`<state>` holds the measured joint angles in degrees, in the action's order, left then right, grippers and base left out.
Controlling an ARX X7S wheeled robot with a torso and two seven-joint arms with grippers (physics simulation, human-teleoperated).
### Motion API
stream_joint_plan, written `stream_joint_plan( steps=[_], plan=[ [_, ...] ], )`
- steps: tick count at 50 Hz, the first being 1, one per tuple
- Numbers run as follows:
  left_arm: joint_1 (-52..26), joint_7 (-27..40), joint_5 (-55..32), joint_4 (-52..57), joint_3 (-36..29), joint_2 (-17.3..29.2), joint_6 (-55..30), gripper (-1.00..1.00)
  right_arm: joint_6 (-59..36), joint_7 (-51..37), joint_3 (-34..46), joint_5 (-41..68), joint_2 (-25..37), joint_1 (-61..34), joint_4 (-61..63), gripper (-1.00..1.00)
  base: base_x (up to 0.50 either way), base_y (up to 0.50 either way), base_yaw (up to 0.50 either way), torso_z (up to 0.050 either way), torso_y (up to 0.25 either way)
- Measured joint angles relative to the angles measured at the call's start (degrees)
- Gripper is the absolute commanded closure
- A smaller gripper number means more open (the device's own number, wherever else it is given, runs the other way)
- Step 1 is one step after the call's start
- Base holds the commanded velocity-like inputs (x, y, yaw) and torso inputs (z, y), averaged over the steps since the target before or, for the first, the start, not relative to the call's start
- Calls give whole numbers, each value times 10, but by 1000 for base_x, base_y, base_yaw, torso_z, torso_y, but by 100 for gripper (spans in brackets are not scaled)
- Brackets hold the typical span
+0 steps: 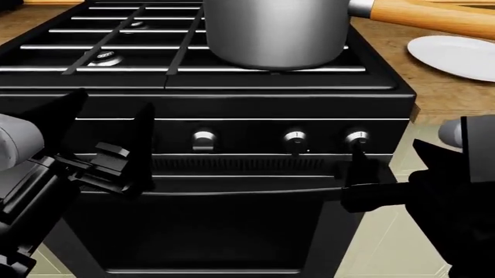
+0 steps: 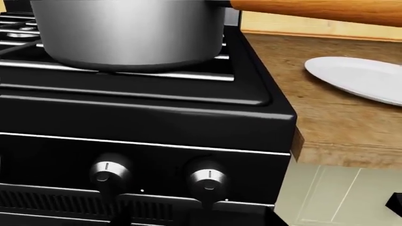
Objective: Pick the croissant and place it on the pan. Then turn on the stove to warm the croissant.
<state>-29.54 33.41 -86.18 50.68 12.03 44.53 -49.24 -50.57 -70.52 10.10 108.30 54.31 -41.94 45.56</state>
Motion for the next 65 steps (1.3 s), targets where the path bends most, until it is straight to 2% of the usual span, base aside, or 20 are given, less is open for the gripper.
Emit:
stream_joint_plan(
  steps=[65],
  plan=[
    [-5, -26, 48, -23, -30, -14, 5, -100, -30, 103, 50, -122, -44, -7, -119, -100, 0, 0, 0, 0, 0]
  ],
)
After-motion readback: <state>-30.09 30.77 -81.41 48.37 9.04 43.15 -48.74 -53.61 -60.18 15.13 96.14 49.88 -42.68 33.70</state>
